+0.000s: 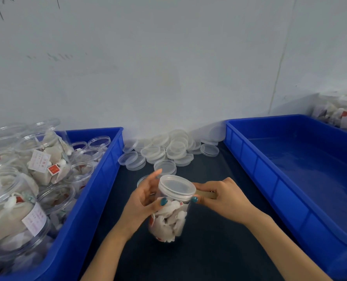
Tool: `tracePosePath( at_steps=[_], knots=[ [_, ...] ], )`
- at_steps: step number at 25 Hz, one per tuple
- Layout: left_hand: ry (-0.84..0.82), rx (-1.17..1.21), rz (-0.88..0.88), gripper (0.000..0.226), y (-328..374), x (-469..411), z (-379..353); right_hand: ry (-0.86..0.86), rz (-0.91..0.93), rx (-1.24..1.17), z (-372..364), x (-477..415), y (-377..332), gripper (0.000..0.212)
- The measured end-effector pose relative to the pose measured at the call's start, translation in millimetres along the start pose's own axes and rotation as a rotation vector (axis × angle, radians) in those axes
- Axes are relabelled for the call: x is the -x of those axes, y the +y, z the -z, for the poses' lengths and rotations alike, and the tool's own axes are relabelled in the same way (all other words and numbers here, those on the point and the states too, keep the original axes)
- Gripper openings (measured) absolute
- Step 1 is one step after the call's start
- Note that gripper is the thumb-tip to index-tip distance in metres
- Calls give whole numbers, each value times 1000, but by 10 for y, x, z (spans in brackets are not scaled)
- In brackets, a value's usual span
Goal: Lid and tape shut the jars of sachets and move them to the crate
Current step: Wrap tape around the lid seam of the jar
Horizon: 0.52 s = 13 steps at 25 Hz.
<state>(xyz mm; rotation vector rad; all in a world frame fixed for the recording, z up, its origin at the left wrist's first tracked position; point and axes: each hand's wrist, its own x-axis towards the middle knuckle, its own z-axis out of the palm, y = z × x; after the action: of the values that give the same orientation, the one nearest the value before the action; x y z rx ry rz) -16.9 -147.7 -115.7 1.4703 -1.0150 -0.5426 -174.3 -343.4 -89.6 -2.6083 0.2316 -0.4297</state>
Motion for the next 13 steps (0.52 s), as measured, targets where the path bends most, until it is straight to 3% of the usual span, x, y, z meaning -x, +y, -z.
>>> tracePosePath(
  at_steps=[2, 5, 9, 13],
  knots=[
    [-54, -137, -16, 98, 41, -28, 16, 86, 42, 154, -78, 23, -38, 36],
    [-73, -564, 65, 113, 185, -84, -63, 165, 64, 271, -178, 36, -113, 59],
    [-74, -1064, 67, 106, 348, -203, -265, 92, 66, 283, -200, 49, -102, 57],
    [-45, -1062, 60, 85, 362, -231, -279, 42, 131, 273, -137, 36, -58, 49]
  ],
)
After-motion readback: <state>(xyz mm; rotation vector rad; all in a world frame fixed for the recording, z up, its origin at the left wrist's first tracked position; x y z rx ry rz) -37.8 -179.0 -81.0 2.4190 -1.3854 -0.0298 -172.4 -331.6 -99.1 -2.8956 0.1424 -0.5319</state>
